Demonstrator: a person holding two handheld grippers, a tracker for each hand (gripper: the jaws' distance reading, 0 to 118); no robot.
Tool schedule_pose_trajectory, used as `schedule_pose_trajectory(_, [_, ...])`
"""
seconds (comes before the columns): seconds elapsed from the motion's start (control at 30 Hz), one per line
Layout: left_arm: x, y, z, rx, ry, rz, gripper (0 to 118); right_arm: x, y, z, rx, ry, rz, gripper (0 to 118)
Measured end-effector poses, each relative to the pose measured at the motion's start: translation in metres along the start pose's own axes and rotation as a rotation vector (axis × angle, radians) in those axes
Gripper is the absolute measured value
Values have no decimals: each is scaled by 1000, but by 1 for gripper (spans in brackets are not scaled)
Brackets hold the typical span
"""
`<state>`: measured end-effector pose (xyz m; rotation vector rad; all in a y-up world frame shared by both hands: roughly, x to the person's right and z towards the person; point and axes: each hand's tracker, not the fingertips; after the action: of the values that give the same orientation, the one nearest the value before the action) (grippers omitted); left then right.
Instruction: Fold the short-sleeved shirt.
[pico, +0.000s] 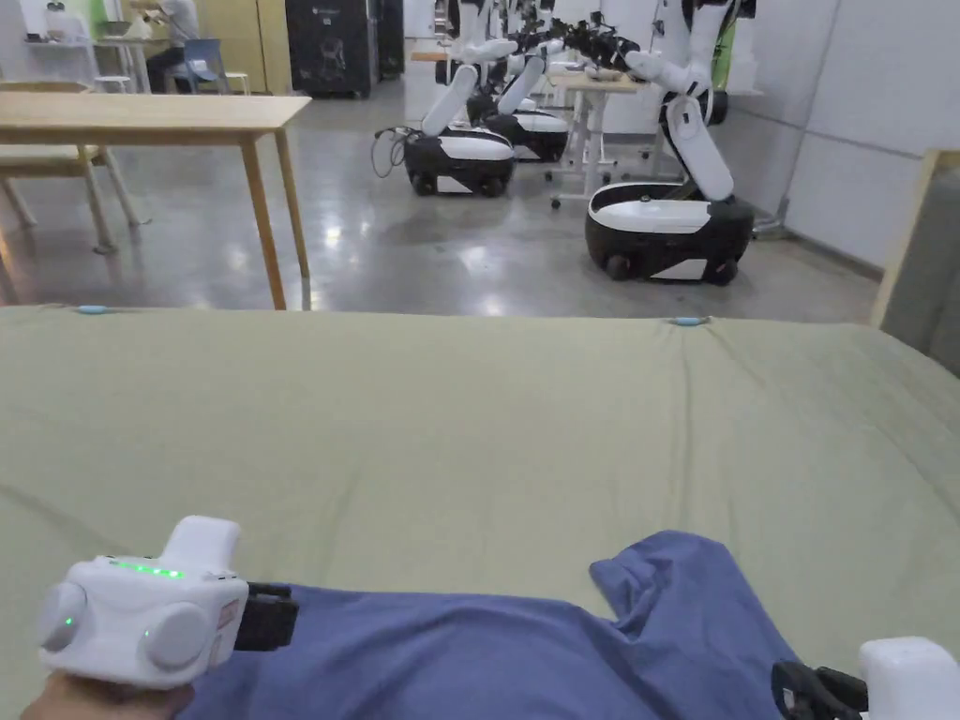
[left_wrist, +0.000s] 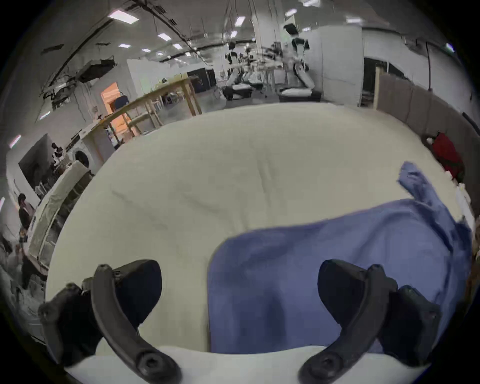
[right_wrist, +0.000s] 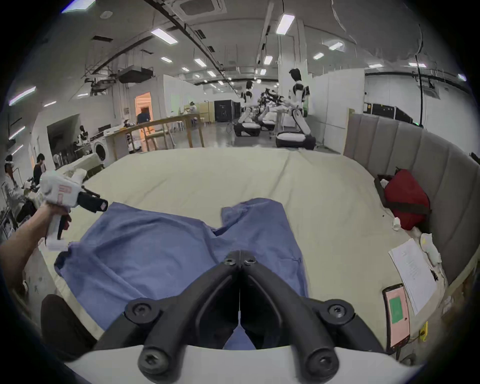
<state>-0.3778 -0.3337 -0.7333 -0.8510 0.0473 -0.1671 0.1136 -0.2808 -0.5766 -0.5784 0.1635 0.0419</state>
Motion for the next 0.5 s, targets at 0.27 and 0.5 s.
schedule_pose_trajectory(0.27, [29, 22, -35, -153, -79, -45, 38, 68, 31, -95, -176, -41, -26, 62])
schedule_pose_trajectory(0.5, [29, 23, 8, -34, -93, 2, 5, 99, 38, -215, -359, -90, 15, 116])
